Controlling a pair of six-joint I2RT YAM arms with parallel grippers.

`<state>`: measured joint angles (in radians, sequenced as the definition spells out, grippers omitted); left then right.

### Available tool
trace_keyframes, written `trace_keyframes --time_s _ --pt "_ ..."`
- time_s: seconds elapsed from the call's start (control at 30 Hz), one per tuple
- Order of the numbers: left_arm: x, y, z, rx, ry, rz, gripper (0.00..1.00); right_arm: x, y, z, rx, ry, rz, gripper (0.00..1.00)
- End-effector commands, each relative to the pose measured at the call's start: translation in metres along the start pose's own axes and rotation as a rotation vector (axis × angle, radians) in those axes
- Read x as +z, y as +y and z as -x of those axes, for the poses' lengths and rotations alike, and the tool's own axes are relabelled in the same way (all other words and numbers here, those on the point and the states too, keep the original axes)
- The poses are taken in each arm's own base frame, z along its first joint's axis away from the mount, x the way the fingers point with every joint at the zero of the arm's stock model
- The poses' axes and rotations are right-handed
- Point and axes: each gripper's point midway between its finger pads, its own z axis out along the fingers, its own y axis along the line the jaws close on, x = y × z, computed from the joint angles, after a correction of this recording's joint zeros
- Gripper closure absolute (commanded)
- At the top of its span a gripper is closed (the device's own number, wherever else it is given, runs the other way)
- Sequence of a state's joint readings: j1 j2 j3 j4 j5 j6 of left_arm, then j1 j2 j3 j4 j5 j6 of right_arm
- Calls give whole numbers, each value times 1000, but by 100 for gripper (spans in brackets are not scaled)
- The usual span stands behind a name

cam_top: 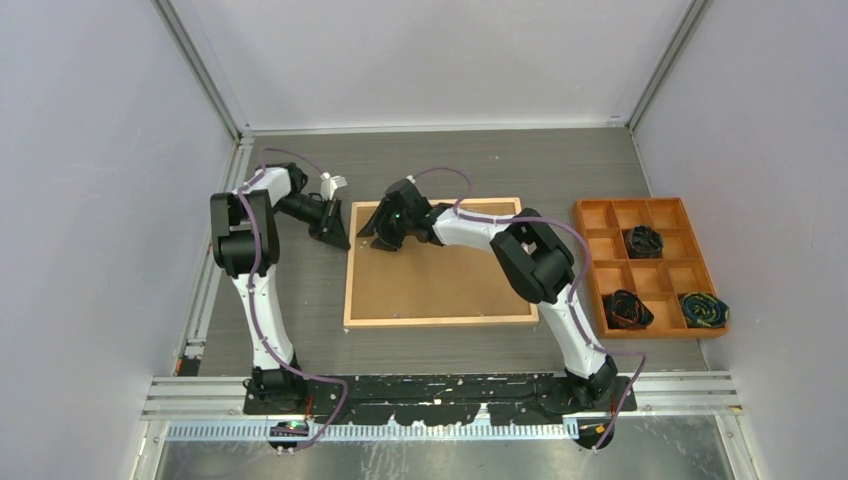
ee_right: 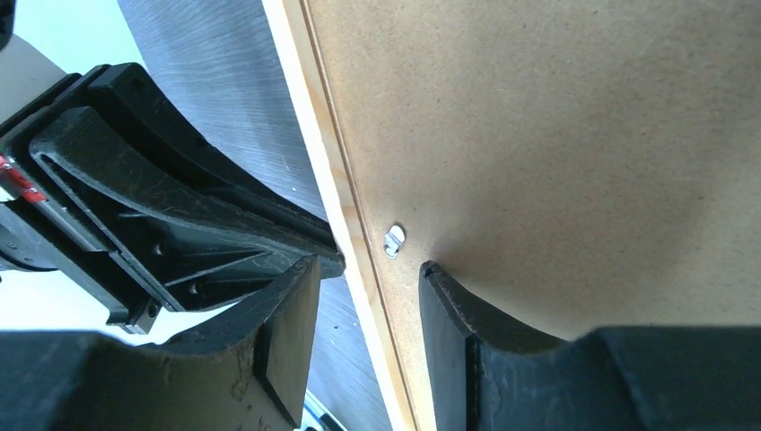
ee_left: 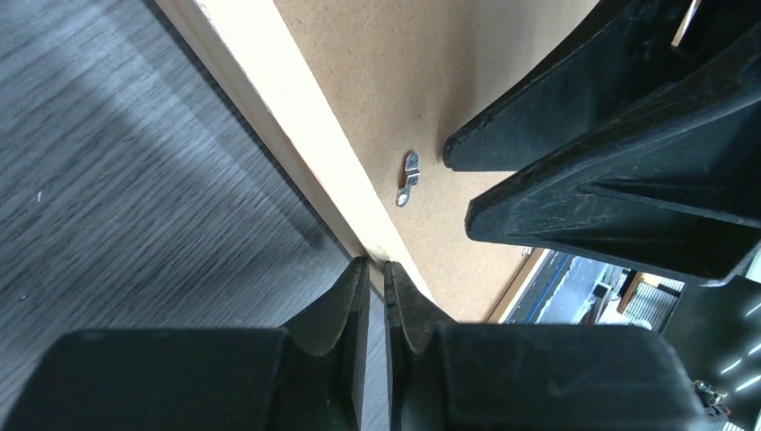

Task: Put the photo into the frame
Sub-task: Install the photo frame at the center of the board.

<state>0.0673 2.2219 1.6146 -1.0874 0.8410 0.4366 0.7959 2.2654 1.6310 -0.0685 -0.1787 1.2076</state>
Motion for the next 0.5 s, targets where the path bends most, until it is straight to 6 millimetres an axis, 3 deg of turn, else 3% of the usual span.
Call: trace_keyframes --time_s 0.0,0.47 --pt "3 8 12 77 -29 45 88 1 24 -1 5 5 64 51" --pt "3 9 10 109 -16 70 90 13 24 1 12 13 63 51"
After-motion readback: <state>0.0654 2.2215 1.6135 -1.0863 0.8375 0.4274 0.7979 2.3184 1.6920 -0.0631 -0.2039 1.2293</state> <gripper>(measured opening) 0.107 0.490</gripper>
